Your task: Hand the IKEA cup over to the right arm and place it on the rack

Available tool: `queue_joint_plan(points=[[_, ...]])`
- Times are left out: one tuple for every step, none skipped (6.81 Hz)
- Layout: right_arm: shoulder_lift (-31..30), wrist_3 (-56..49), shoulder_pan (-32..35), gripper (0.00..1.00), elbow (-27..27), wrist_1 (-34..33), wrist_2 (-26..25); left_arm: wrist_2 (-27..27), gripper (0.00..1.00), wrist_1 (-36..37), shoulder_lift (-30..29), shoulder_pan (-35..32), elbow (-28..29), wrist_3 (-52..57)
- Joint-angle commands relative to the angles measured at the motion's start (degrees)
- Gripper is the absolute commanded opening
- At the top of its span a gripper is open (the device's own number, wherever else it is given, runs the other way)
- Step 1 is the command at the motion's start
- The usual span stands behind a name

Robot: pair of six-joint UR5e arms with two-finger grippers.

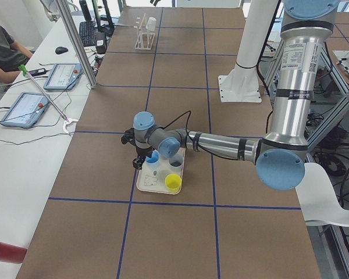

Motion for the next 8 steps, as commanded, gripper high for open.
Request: queue_joint_plan(points=[[0.0, -0.1, 0.0, 1.00, -0.1, 0.0, 0.0, 0.0, 0.49, 0.0, -0.1, 0.7, 0.0, 0.1], [0.1, -0.1, 0.0, 1.00, -0.2, 0.0, 0.0, 0.0, 0.50, 0.0, -0.2, 0.8, 0.0, -0.1], [0.1, -0.1, 0.0, 1.00, -0.4, 0.0, 0.0, 0.0, 0.50, 0.0, -0.1, 0.8, 0.0, -0.2], [0.1, -0.1, 0.0, 1.00, -0.4, 0.0, 0.1, 0.0, 0.50, 0.0, -0.1, 0.7, 0.0, -0.2], [0.1, -0.1, 0.0, 1.00, -0.5, 0.0, 0.2, 0.0, 0.28, 0.0, -0.1, 0.8, 0.0, 0.0], [0.1, -0.1, 0.0, 1.00, -0.5, 0.0, 0.2, 0.0, 0.06, 0.0, -0.1, 1.2, -0.1, 0.0], [0.1, -0.1, 0.0, 1.00, -0.5, 0.0, 0.2, 0.0, 0.00, 0.0, -0.1, 1.4, -0.5, -0.1], [0.1, -0.1, 0.0, 1.00, -0.5, 0.1, 0.2, 0.1, 0.00, 0.2, 0.2, 1.2, -2.2, -0.1]])
